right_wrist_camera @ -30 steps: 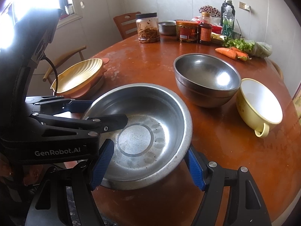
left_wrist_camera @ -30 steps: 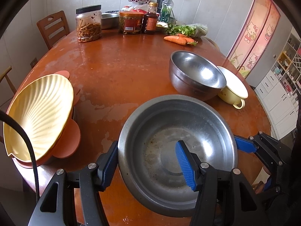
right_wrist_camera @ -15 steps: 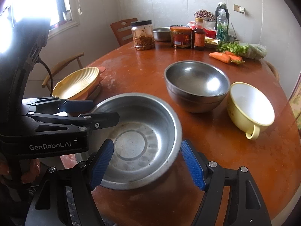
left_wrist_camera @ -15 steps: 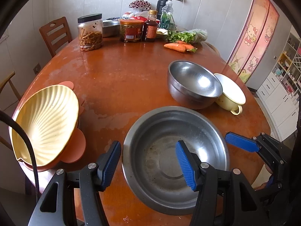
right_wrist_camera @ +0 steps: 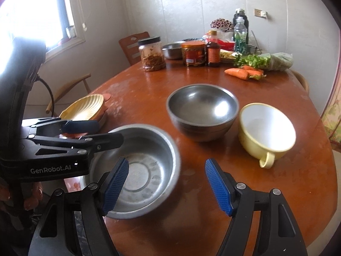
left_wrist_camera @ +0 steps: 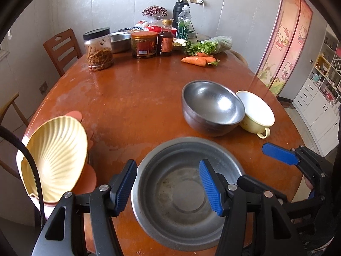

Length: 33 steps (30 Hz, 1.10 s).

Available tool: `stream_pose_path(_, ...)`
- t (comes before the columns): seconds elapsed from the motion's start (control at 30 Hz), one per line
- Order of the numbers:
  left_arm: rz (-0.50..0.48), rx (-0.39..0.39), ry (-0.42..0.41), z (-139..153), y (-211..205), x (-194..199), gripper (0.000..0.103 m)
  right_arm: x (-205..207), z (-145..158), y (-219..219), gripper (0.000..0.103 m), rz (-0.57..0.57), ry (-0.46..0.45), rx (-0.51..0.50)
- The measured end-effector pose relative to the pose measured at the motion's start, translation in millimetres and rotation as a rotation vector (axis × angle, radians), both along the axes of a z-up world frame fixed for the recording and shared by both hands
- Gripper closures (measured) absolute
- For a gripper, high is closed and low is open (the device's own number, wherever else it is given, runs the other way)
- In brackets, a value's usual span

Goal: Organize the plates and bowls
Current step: 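Grasp the steel basin rim with the left gripper and slide it closer, then release the basin and move the left gripper to the smaller steel bowl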

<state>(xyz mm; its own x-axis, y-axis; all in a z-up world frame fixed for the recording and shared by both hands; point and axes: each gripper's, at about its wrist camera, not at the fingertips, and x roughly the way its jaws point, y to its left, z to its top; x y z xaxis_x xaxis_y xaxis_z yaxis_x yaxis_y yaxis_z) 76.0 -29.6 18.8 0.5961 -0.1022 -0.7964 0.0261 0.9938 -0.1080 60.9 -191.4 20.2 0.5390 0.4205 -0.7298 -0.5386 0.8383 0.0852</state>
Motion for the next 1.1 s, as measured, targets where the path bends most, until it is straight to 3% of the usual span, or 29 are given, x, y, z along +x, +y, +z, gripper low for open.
stream_pose_path(0.3, -0.02, -0.025, 0.001, 12, -5, 36, 0.043, 43, 11, -23, 0.027, -0.09, 0.006, 0.04)
stream_pose_path(0.6, -0.026, -0.083, 0.048, 2, -6, 83, 0.043, 89, 4, -25, 0.028, -0.121, 0.011, 0.033)
stream_pose_path(0.77, -0.026, -0.11, 0.078, -8, -7, 106, 0.043, 108, -3, -21, 0.036, -0.127, 0.034, 0.029)
stream_pose_path(1.1, -0.037, -0.123, 0.107, -22, -6, 120, 0.044, 122, -14, -15, 0.044, -0.119, 0.04, 0.002)
